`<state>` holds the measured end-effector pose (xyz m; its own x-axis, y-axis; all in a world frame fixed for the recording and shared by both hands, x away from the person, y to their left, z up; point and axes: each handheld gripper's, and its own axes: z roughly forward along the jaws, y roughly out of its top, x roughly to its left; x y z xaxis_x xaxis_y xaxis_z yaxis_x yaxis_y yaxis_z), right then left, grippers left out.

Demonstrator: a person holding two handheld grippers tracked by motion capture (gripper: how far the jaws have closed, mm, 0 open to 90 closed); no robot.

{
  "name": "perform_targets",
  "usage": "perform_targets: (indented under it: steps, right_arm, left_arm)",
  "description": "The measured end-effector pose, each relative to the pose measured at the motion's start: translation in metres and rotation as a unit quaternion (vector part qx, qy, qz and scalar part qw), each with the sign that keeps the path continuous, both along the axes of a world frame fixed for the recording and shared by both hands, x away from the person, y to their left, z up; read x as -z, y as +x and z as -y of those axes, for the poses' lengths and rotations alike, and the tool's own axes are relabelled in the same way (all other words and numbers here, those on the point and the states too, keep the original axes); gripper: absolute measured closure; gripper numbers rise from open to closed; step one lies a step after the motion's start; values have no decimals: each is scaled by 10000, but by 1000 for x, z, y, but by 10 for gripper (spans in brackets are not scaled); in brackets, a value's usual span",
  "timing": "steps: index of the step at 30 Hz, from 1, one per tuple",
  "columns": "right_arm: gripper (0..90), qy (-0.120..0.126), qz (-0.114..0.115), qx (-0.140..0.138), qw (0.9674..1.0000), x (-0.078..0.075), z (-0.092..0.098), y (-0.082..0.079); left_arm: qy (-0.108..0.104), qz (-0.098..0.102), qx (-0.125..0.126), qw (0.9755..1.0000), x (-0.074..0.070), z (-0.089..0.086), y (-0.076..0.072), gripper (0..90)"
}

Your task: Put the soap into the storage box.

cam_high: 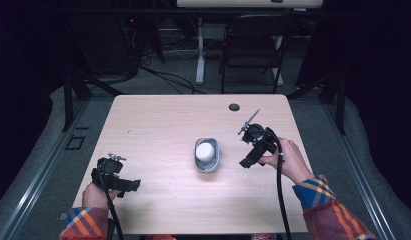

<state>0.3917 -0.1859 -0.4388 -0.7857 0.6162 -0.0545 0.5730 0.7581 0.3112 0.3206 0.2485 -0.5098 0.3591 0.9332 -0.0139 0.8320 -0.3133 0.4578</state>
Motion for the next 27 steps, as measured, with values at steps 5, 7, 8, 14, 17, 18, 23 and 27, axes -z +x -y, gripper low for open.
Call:
perform_targets:
  steps: [5, 7, 8, 14, 17, 18, 23, 27]
  right_arm:
    - [19, -67, -55, 179, 9998, 9, 21, -12]
    - [20, -133, -85, 239, 9996, 16, 29, -17]
    - [21, -164, -95, 279, 9994, 19, 33, -20]
    - [21, -279, -178, 417, 9986, 38, 56, -35]
    - [21, -241, -190, 514, 9982, 47, 66, -42]
    - [21, -183, -180, 574, 9980, 51, 69, -44]
    - [25, -157, -217, 704, 9972, 66, 79, -52]
    - [28, -250, -281, 755, 9964, 71, 80, -51]
  left_arm:
    - [17, -8, 20, 10000, 0, 0, 0, 0]
    - [12, -19, 15, 10000, 0, 0, 0, 0]
    - [13, -21, 10, 10000, 0, 1, 0, 0]
    - [34, -47, 36, 10000, 0, 2, 0, 0]
    - [36, -46, 33, 10000, 1, 2, 1, 0]
    - [38, -46, 32, 10000, 1, 2, 1, 0]
    - [18, -56, 92, 9999, 1, 2, 1, 0]
    - [12, -95, 137, 9999, 2, 3, 2, 0]
